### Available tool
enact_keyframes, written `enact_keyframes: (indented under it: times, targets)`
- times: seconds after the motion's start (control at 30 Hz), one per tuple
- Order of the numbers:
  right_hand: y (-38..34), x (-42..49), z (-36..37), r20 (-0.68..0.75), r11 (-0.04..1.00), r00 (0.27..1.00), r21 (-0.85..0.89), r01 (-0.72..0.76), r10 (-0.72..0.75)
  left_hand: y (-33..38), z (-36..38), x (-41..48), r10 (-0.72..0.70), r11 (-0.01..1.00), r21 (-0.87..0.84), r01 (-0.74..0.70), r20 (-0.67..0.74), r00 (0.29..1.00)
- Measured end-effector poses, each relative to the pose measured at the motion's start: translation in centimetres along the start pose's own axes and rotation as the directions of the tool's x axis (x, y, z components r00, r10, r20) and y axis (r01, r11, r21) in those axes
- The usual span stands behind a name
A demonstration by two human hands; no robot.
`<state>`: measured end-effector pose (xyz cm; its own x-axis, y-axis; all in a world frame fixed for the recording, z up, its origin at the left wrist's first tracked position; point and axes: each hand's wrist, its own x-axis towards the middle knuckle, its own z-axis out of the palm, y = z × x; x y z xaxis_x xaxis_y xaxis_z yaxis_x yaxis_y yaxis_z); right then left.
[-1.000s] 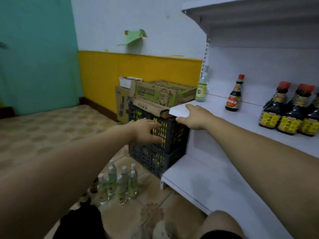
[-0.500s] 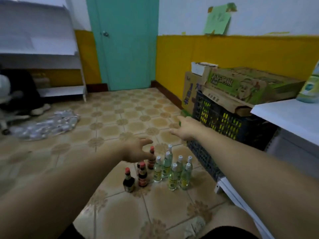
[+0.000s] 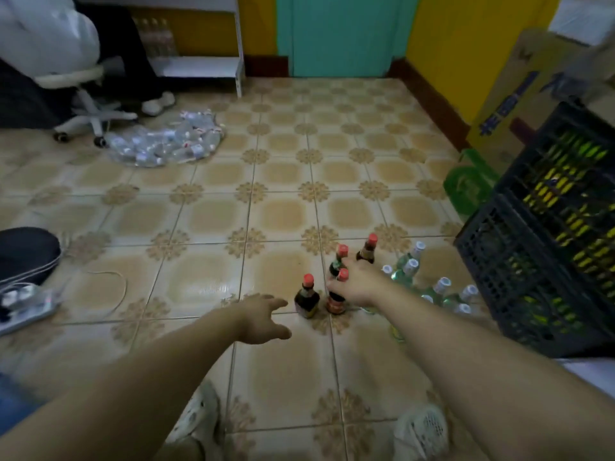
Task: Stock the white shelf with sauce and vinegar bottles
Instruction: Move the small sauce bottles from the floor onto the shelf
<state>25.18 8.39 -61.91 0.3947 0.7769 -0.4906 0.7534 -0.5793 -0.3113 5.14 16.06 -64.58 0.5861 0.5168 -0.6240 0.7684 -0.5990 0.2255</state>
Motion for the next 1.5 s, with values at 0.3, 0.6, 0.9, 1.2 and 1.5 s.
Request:
enact_keyframes:
  times: [0.3, 0.6, 0.9, 1.2, 1.5]
  targets:
    - [1.7, 14.6, 10.0, 0.088, 0.983, 0.996, 0.182, -0.031, 0.015, -3.0, 5.9, 15.4, -0.026, 0.983, -0.178, 0.047, 0.114, 0.993]
    - [2.6, 22.2, 15.3, 0.026, 0.956, 0.999, 0.292, 0.020, -0.029, -4.4, 10.2, 26.5, -0.058, 0.952, -0.299, 0.070, 0.049, 0.997]
    - [1.3, 16.7, 11.0, -0.092, 0.896, 0.991, 0.424, 0.131, -0.101, -3.6, 8.9, 22.3, -0.095, 0.917, -0.386, 0.098, 0.025, 0.995]
    - [-5.3, 0.9, -6.3, -0.389, 0.761, 0.893, 0.502, 0.412, -0.227, -0.7, -1.0, 4.9, 0.102, 0.651, -0.686, -0.325, -0.345, 0.933]
    - [-12.4, -17.7, -18.9, -0.752, 0.578, 0.629, 0.430, 0.694, -0.195, 5.7, -10.1, -13.9, 0.160, 0.385, -0.595, -0.706, -0.710, 0.686]
